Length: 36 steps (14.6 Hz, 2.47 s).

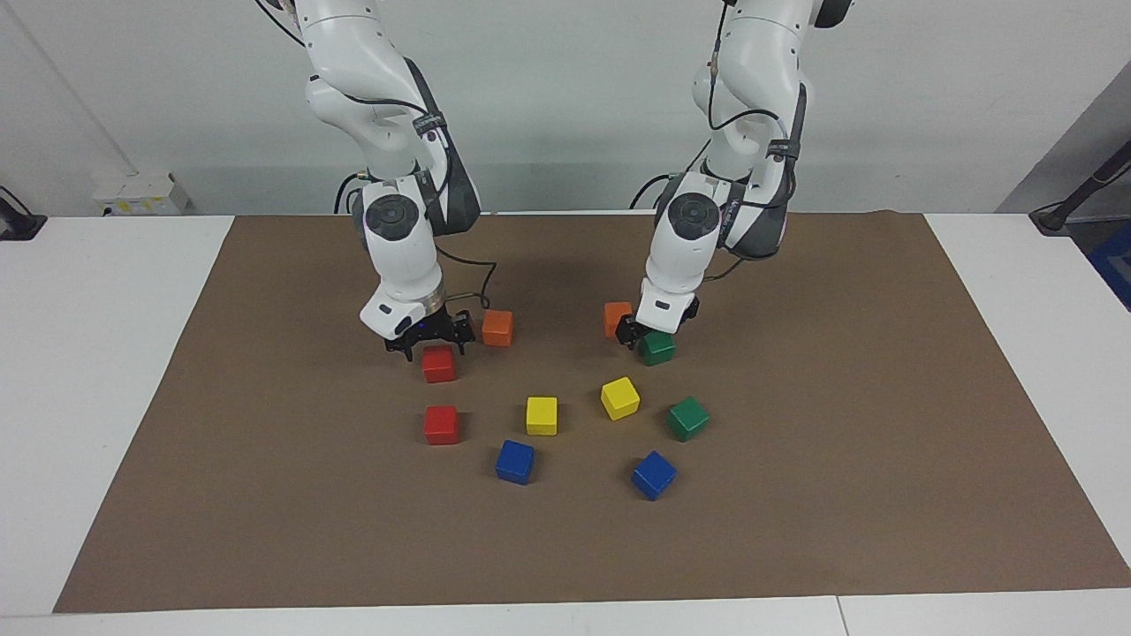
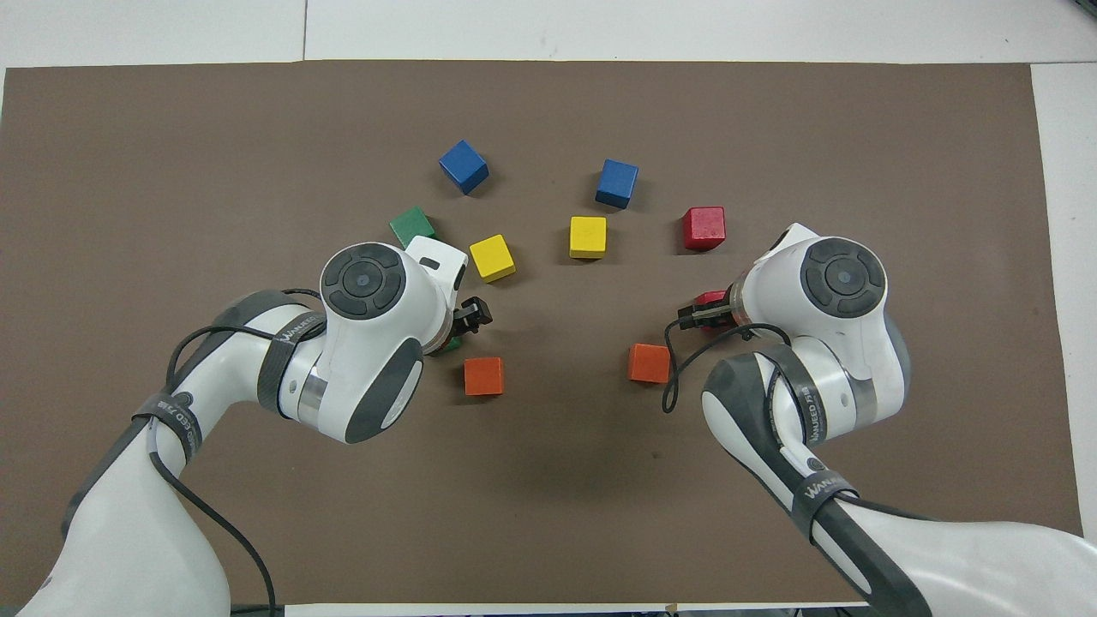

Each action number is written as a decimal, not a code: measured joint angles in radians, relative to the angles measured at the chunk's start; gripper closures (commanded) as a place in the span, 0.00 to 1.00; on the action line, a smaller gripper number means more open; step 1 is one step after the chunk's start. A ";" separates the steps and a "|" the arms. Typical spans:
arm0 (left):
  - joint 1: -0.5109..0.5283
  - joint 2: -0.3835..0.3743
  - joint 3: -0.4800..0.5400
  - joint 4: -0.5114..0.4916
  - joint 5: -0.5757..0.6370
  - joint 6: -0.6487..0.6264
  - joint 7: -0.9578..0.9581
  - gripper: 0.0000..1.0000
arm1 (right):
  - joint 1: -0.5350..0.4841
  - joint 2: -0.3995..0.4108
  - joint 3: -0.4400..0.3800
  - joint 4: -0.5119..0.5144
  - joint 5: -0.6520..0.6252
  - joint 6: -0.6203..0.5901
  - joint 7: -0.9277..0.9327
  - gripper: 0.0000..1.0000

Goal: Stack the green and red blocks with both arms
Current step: 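Grasp the green cube with the left gripper while the right gripper grasps red, then carry the green cube outward with the left gripper while the right gripper carries red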

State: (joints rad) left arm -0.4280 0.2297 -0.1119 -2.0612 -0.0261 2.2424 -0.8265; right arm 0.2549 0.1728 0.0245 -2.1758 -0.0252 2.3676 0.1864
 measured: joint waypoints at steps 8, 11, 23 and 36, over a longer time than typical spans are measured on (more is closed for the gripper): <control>0.001 0.018 0.007 -0.015 0.002 0.051 0.001 0.00 | -0.004 0.022 -0.005 0.000 0.000 0.035 0.000 0.00; 0.001 0.026 0.007 -0.030 0.002 0.077 0.001 0.00 | -0.004 0.022 -0.005 0.000 0.000 0.035 0.000 0.65; 0.096 -0.026 0.017 -0.003 0.005 -0.070 0.123 1.00 | -0.140 0.005 -0.011 0.163 0.000 -0.175 -0.149 1.00; 0.476 -0.085 0.030 0.007 0.026 -0.081 0.830 1.00 | -0.350 0.024 -0.016 0.119 0.000 -0.111 -0.350 1.00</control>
State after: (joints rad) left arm 0.0479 0.1442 -0.0817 -2.0539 0.0000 2.1616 0.0031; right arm -0.0949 0.1971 0.0085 -2.0572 -0.0257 2.2571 -0.1633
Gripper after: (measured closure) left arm 0.449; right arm 0.449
